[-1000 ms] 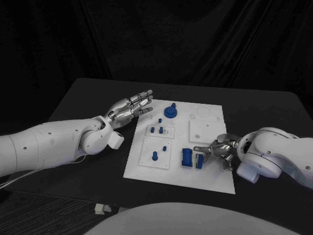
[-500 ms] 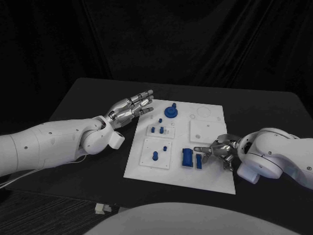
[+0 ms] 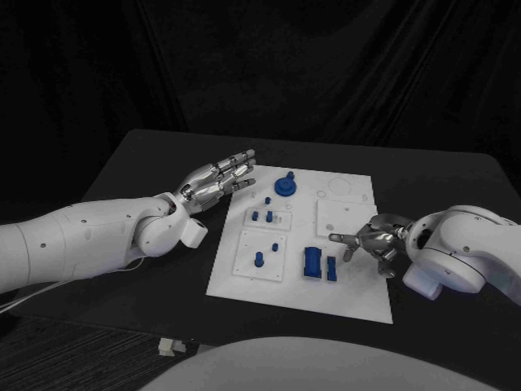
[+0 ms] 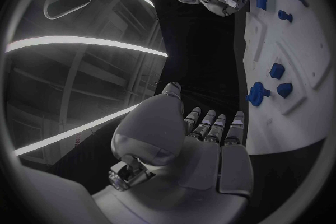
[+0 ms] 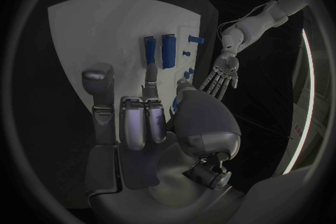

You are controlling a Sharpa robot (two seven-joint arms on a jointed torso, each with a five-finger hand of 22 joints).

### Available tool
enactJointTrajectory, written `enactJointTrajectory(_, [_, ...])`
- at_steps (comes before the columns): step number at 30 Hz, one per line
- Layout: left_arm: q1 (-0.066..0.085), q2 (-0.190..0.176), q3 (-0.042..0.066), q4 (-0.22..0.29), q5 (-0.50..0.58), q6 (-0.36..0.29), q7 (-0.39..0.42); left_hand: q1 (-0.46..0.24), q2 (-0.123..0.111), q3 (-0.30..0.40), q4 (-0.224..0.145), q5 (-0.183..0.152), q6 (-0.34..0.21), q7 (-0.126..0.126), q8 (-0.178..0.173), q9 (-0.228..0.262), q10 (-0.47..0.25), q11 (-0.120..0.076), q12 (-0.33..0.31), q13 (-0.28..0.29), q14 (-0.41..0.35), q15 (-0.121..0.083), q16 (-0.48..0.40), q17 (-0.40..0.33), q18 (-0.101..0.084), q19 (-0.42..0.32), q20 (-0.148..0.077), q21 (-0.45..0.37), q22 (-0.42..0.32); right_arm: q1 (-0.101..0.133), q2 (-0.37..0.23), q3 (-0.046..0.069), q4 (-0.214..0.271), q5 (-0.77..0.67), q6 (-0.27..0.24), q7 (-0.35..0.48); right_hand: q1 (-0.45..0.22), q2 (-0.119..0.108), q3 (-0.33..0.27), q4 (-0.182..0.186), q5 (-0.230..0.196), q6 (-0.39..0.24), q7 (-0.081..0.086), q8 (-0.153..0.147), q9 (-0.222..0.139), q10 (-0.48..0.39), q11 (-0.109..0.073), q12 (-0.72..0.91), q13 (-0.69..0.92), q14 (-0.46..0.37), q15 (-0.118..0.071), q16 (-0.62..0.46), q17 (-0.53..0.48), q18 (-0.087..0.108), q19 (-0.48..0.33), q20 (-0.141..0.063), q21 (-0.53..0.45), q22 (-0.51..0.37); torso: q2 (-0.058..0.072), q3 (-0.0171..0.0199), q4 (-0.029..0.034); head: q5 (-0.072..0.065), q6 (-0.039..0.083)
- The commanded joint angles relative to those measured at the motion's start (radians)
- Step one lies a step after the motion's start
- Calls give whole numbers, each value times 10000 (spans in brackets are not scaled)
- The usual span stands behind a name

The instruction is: Assemble the parts on the task board

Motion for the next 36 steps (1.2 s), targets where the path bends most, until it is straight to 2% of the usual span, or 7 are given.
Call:
enactJointTrajectory(1, [-13, -7, 9, 34, 50, 77, 845, 106, 11, 64, -3, 76, 8, 107, 71, 16, -14, 90, 70, 15, -5, 95, 46, 15, 122, 6, 51, 48, 16, 123, -181, 4, 231, 30, -456, 705, 51, 191, -39, 103, 352, -79, -27, 47, 18, 1045, -79, 25, 2635, 947, -70, -14, 2250, 47, 217, -87, 79, 1001, 1, -1, 1, 28, -2])
enactJointTrajectory(4, [-13, -22, 9, 46, 50, 71, 849, 106, 11, 64, -3, 76, 8, 107, 71, 16, -14, 90, 70, 15, -5, 95, 46, 15, 122, 6, 51, 48, 16, 167, -363, 3, 475, -400, -751, 1331, 601, 151, 9, -175, 894, -456, 93, -275, -246, 1045, 19, 25, 2635, 950, 0, -8, 2266, 23, 225, -55, 169, 1023, 3, 0, 2, 60, -2])
enactJointTrajectory(6, [-13, -31, 9, 49, 50, 68, 848, 106, 11, 64, -3, 76, 8, 107, 71, 16, -14, 90, 70, 15, -5, 95, 46, 15, 122, 6, 51, 48, 16, 169, -501, 3, 689, -1295, -912, 1740, 2045, -83, 381, -1191, 1707, -662, 149, -463, -446, 1045, 68, 25, 2635, 960, 26, 7, 2316, 13, 236, -36, 270, 1045, -1, -1, 4, 49, -2])
enactJointTrajectory(10, [-13, -31, 9, 40, 50, 70, 848, 106, 11, 64, -3, 76, 8, 107, 71, 16, -14, 90, 70, 15, -5, 95, 46, 15, 122, 6, 51, 48, 16, 55, -773, 1, 1163, -3910, -1228, 2251, 2943, -331, 493, -1867, 1635, -710, 155, -314, -454, 1045, 84, 25, 2635, 966, 56, 18, 2351, -54, 274, 2, 738, 1137, -4, -2, 9, -11, -2])
enactJointTrajectory(15, [-14, 1, 9, 23, 50, 103, 840, 114, 7, 68, -8, 83, 22, 109, 76, 19, -14, 92, 73, 16, -4, 92, 47, 16, 121, 6, 50, 49, 15, -290, -977, 1, 1620, -6923, -1698, 2534, 3841, -490, 434, -2466, 1455, -1038, 19, 833, 330, 1045, -106, 25, 2635, 989, -98, 52, 2475, -103, 265, -66, 1062, 1204, 7, 1, 7, -12, -2])
enactJointTrajectory(26, [-14, -36, 9, 36, 50, 106, 822, 114, 7, 68, -8, 83, 22, 109, 76, 19, -14, 92, 73, 16, -4, 92, 47, 16, 121, 6, 50, 49, 15, -927, -954, 0, 1682, -9177, -2152, 2360, 4006, -1053, 946, -1448, 302, -2337, -168, 4013, 2872, 1045, -163, 25, 2635, 1020, -174, 94, 2634, -89, 242, -160, 1126, 1205, 15, 4, -7, 5, -2])
enactJointTrajectory(36, [-15, -30, 9, 43, 50, 124, 824, 126, 8, 78, -14, 93, 28, 120, 79, 20, -13, 94, 70, 15, -5, 89, 47, 15, 121, 8, 50, 50, 16, -1261, -715, 0, 1484, -9446, -1776, 1901, 3970, -1822, 1232, -252, -441, -2635, -261, 5116, 3908, 1045, -227, 25, 2635, 1020, -237, 94, 2634, -82, 217, -192, 1018, 1178, 2, 3, -2, 9, -2])
